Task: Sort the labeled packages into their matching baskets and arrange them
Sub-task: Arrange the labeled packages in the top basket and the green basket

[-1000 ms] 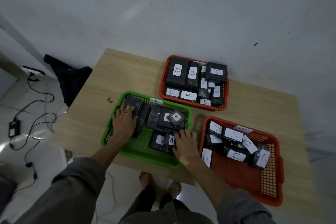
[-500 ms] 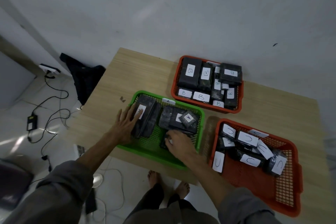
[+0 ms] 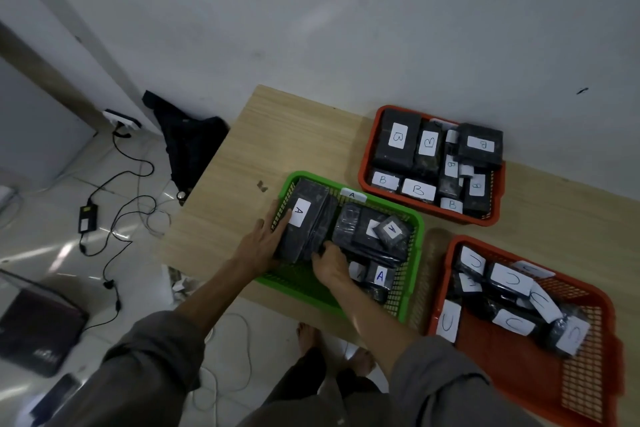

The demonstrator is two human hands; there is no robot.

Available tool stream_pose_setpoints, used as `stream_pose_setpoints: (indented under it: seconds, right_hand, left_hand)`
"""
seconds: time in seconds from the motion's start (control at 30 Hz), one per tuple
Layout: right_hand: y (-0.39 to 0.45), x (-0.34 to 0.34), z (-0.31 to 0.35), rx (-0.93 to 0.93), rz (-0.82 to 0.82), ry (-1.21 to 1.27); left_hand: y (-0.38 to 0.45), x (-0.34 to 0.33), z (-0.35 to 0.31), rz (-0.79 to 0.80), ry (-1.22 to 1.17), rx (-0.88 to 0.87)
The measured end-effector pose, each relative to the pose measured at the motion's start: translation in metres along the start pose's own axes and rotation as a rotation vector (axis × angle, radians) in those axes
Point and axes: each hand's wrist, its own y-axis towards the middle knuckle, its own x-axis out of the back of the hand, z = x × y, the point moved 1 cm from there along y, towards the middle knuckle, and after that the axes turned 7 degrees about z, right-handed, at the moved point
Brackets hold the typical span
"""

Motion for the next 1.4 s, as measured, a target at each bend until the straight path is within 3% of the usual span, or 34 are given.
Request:
stream_pose_setpoints:
  seconds: [0.13, 0.33, 0.4, 0.6, 0.93, 1.2, 1.4]
  right_hand:
    - [-0.006, 0.013, 0.002, 0.024, -0.030, -0.121]
    - [-0.024, 0.083, -0.010, 0.245, -0.460, -0.358]
    - [-0.024, 0.111, -0.025, 0.258, -0.518, -0.438]
    - [-0.017, 0.144, -0.062, 0.078, -0.240, -0.706]
    - [-0.030, 0.158, -0.082, 0.156, -0.486, -0.474]
    - [-0.020, 0.166, -0.083, 0.220, -0.242, -0.598]
    - [-0.007, 0.170, -0.072, 0.215, -0.201, -0.719]
  left_hand:
    - [0.005, 0.002, 0.000, 0.012, 0.057, 0.025]
    - [0.023, 0.016, -0.034, -0.110, -0.145, -0.120]
    - [0.033, 0.020, -0.051, -0.145, -0.100, -0.169]
    - [0.074, 0.027, -0.106, -0.090, -0.006, -0.340]
    - [0.104, 0.016, -0.135, 0.007, 0.103, -0.337]
    - [0.105, 0.017, -0.123, 0.040, 0.119, -0.342]
    - [0.105, 0.016, -0.125, 0.045, 0.055, -0.316]
